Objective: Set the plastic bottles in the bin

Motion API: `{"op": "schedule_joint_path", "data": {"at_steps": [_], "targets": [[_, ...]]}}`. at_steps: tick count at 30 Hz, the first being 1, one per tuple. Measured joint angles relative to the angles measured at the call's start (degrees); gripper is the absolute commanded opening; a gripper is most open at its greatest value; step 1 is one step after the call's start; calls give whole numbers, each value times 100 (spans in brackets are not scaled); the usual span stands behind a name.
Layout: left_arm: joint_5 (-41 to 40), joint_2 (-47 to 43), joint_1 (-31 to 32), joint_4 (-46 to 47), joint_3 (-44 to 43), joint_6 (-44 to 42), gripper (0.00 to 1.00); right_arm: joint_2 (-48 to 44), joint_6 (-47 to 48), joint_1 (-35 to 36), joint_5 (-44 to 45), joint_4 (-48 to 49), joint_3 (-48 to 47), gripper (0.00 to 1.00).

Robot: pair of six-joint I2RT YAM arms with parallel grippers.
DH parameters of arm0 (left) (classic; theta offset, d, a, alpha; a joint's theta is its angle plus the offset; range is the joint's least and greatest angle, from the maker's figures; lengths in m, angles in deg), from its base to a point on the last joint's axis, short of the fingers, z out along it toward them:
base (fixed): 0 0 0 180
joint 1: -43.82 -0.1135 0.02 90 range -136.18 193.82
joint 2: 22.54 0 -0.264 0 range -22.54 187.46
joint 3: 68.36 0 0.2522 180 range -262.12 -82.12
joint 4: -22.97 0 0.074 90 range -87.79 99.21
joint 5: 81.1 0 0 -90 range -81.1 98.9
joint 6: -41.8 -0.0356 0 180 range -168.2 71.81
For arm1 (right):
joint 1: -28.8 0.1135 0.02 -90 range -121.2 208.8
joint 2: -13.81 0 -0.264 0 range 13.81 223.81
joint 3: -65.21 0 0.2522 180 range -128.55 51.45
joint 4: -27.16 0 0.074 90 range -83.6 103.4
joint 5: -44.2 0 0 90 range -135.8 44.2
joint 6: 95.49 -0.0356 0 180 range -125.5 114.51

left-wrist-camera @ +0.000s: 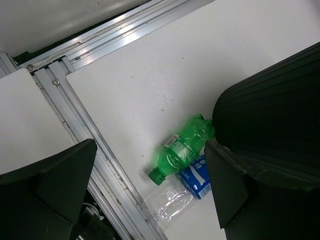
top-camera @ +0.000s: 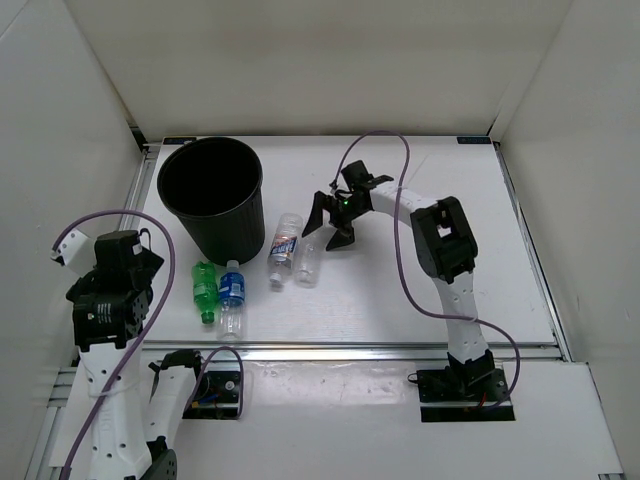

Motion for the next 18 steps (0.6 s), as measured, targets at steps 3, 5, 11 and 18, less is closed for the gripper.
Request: {"op": "schedule_joint_path", "data": {"at_steps": [3, 5, 11, 18], "targets": [[2, 0, -2, -66, -59, 20, 100, 216, -114, 24, -195, 46, -240, 92], [2, 0, 0, -125, -114, 24, 100, 308, -164, 24, -278, 114, -313, 80], [-20, -4, 0, -179, -149, 35, 100, 243, -269, 11, -343, 278, 9, 45], [-195, -81, 0, -138, 109, 227, 100, -966, 0, -214, 120, -251, 824, 34]]}}
